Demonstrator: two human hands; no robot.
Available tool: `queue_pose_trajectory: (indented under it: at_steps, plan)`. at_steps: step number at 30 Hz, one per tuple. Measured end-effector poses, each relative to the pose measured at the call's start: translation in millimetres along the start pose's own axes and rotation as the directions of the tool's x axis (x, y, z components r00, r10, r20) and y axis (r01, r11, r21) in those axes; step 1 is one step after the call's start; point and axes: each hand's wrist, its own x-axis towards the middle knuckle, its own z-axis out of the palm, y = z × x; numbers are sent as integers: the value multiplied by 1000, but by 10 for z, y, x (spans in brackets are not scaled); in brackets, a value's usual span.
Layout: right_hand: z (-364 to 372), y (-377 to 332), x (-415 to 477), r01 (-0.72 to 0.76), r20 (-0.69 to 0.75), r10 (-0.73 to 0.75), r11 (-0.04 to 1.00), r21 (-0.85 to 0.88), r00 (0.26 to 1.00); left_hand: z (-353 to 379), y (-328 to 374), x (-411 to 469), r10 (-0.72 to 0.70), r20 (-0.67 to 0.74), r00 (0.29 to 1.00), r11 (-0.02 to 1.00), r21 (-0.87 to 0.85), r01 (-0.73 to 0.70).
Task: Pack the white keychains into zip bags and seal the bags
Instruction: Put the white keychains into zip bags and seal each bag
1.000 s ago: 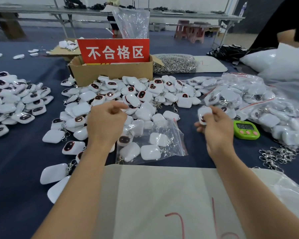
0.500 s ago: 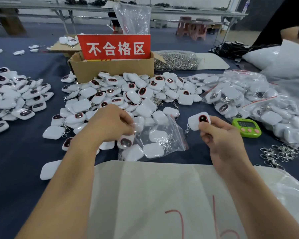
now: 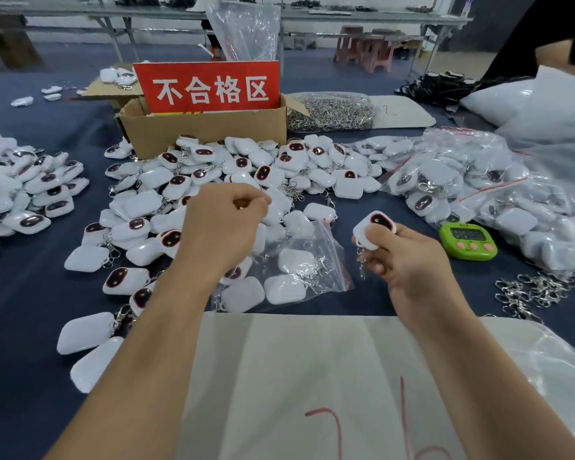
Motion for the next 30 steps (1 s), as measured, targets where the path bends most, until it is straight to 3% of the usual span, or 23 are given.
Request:
queue_pose_trajectory:
  at_steps: [5, 8, 22, 30]
  plan:
    - [33, 3, -38, 33, 172, -18, 996, -85, 985, 421, 189, -183, -33, 138, 990, 931, -357, 81]
    - [123, -4, -76, 34, 205, -15, 996, -87, 979, 575, 185, -251, -50, 217, 975, 892, -429, 141]
    - [139, -58, -112, 77, 206, -34, 975, -207, 978, 635, 184, -323, -63, 286, 956, 871, -452, 193]
    - [143, -66, -193, 161, 129, -131, 952, -261, 983, 591, 218, -342, 14, 305, 952, 890, -437, 127]
